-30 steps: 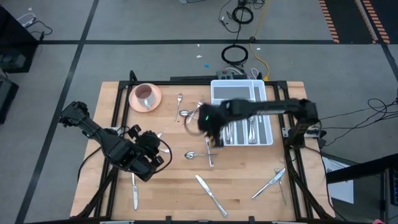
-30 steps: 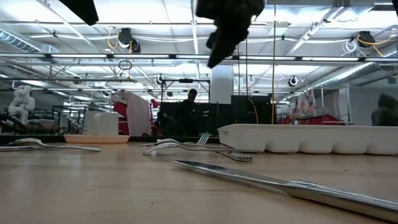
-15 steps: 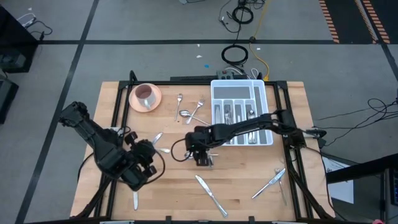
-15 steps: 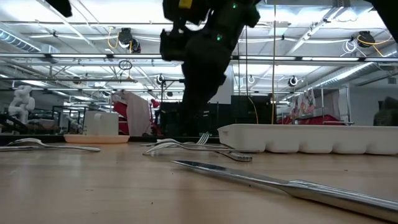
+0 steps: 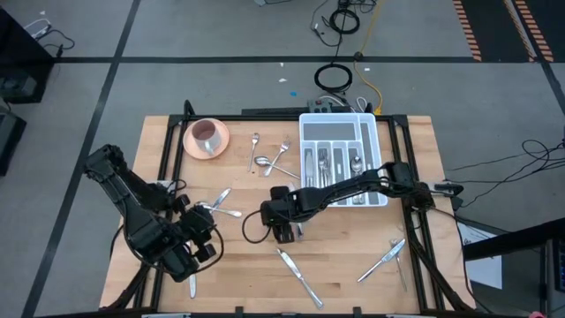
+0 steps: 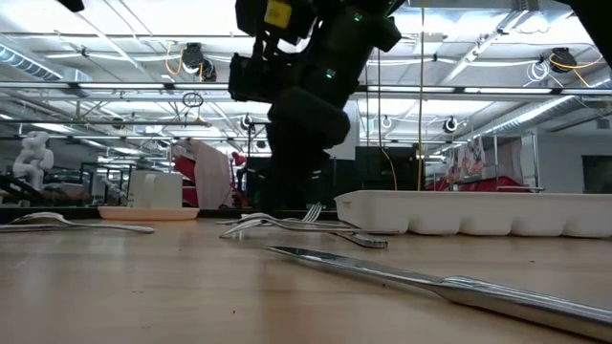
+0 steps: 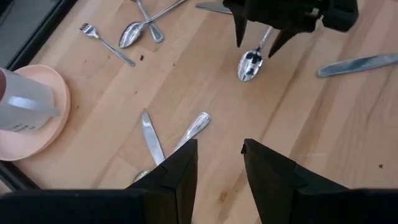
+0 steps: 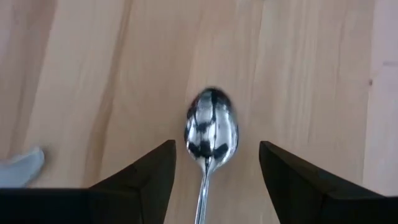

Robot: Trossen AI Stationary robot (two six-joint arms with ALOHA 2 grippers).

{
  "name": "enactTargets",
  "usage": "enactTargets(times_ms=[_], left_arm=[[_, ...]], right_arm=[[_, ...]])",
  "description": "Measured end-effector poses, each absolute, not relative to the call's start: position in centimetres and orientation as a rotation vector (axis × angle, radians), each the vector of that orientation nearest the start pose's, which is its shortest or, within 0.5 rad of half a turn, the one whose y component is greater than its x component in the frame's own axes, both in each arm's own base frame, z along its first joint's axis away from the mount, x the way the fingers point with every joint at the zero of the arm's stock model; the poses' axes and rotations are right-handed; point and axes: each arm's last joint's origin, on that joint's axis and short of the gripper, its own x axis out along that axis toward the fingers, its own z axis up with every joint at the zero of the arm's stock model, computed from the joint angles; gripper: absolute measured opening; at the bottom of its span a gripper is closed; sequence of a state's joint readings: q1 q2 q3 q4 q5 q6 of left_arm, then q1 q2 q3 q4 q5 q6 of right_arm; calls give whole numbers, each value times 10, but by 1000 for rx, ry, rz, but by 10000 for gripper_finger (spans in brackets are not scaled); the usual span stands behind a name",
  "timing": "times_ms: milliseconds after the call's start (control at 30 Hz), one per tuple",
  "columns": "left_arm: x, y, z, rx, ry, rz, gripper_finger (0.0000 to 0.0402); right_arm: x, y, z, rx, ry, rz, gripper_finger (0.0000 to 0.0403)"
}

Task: Sort silverware
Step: Put the silver spoon into the white silverware tray

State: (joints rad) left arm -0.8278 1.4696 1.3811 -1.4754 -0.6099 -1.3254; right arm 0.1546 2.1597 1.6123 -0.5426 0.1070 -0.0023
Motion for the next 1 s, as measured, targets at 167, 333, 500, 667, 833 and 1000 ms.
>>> enactTargets(times_ms=[167, 333, 500, 667, 833, 1000], left_arm=[[177, -168, 313, -149, 981, 564, 138], [177, -168, 313, -150, 981, 564, 138], [177, -168, 313, -148, 980, 564, 138], [177, -168, 313, -148, 979, 565, 138], [177, -168, 313, -147, 977, 565, 138], [177, -168, 313, -144, 966, 568, 138]], right_arm=[[450, 67, 159, -139, 1057, 46, 223], [451, 73, 149, -173, 1072, 71, 224], [453, 73, 135, -194, 1094, 60, 224], [454, 73, 130, -197, 1102, 4, 210], [454, 73, 129, -195, 1104, -7, 135], [454, 70, 130, -181, 1101, -62, 42]])
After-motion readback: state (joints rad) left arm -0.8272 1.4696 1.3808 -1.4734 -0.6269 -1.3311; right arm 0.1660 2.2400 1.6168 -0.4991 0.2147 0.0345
